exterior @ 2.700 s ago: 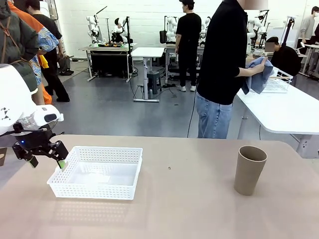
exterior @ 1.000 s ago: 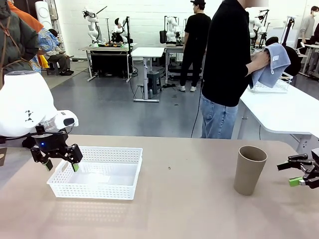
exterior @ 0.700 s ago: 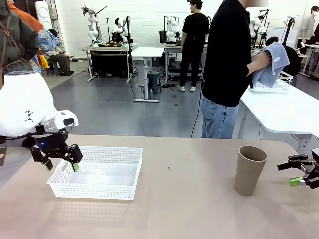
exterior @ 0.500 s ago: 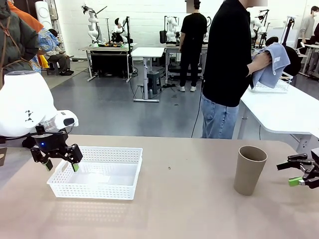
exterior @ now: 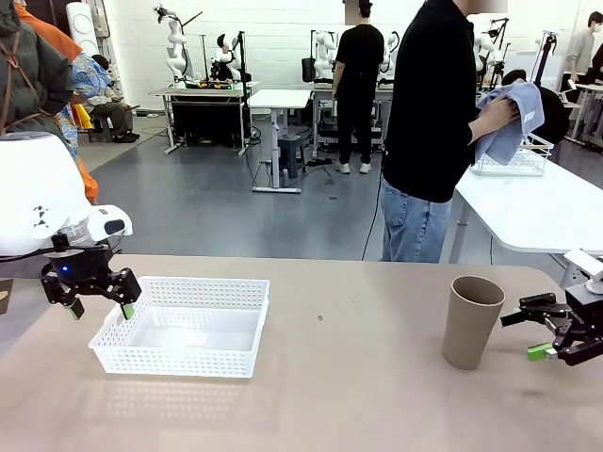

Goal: Clean and organize the cups into the basket.
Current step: Pick up the Organizing basket and move it to the center of the table, then pick up the Reusable plastic cup from the right side of the table and place it inside the Organizing basket.

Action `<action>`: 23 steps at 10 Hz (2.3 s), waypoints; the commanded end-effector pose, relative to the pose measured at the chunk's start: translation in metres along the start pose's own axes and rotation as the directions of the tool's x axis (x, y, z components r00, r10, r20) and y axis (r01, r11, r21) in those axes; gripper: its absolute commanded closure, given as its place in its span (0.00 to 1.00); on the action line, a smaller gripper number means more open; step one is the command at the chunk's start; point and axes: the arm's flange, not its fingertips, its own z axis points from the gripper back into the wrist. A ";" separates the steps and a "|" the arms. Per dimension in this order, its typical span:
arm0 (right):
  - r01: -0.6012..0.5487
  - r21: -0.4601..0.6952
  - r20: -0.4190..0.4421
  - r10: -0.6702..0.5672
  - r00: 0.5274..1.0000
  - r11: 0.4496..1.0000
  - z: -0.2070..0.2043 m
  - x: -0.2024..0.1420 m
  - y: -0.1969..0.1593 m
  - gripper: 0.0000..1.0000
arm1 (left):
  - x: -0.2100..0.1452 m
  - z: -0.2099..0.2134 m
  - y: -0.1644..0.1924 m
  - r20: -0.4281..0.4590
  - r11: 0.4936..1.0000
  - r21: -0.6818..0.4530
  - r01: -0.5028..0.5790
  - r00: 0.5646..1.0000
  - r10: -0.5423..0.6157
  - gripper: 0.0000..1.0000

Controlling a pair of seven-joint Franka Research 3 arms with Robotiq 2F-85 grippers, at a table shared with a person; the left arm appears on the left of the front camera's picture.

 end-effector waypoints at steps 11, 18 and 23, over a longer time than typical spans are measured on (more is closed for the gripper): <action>0.024 -0.030 0.088 -0.021 0.996 0.999 -0.051 -0.015 -0.032 0.00 | -0.006 -0.030 0.009 -0.008 0.993 0.101 0.061 0.998 -0.061 0.00; 0.022 -0.028 0.108 -0.019 0.994 0.999 -0.073 -0.019 -0.045 0.00 | -0.002 -0.041 0.005 -0.062 0.993 0.087 0.077 0.995 -0.072 0.00; 0.020 -0.011 0.115 -0.019 0.993 1.000 -0.087 -0.016 -0.054 0.00 | -0.001 -0.051 -0.003 -0.103 0.994 0.047 0.098 0.990 -0.093 0.00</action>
